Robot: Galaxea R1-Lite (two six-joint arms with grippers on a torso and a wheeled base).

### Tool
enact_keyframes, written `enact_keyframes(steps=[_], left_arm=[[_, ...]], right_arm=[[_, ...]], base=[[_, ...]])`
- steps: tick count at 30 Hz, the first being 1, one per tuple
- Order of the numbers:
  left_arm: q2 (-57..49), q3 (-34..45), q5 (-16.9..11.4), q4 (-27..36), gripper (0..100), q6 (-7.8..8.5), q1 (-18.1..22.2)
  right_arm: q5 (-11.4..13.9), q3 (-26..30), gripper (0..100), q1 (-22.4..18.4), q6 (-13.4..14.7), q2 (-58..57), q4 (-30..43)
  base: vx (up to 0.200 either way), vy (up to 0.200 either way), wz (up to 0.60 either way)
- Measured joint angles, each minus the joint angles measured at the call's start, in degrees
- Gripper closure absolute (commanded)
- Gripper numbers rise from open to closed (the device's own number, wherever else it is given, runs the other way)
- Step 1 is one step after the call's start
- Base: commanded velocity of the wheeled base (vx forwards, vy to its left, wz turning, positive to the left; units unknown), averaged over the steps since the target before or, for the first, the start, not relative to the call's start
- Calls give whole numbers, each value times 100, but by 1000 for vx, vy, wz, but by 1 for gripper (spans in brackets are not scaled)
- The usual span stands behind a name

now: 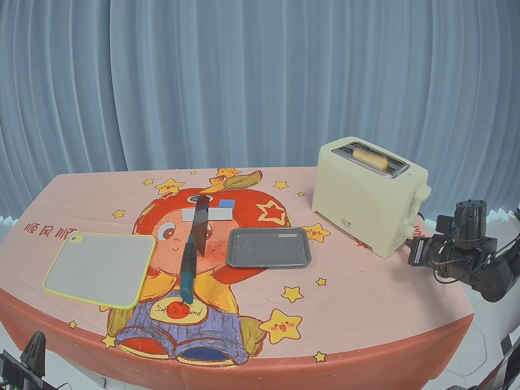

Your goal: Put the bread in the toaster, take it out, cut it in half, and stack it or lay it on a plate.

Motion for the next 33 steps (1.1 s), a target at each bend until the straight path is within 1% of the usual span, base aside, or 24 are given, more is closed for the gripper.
enact_keyframes(steps=[9, 33], left_arm=[[0, 0, 0, 0, 100, 0, 0], [0, 0, 0, 0, 100, 0, 2]], right_arm=[[0, -2, 100, 40, 0, -276, 5], [0, 76, 100, 132, -30, -447, 5]], base=[[0, 0, 0], [0, 0, 0]])
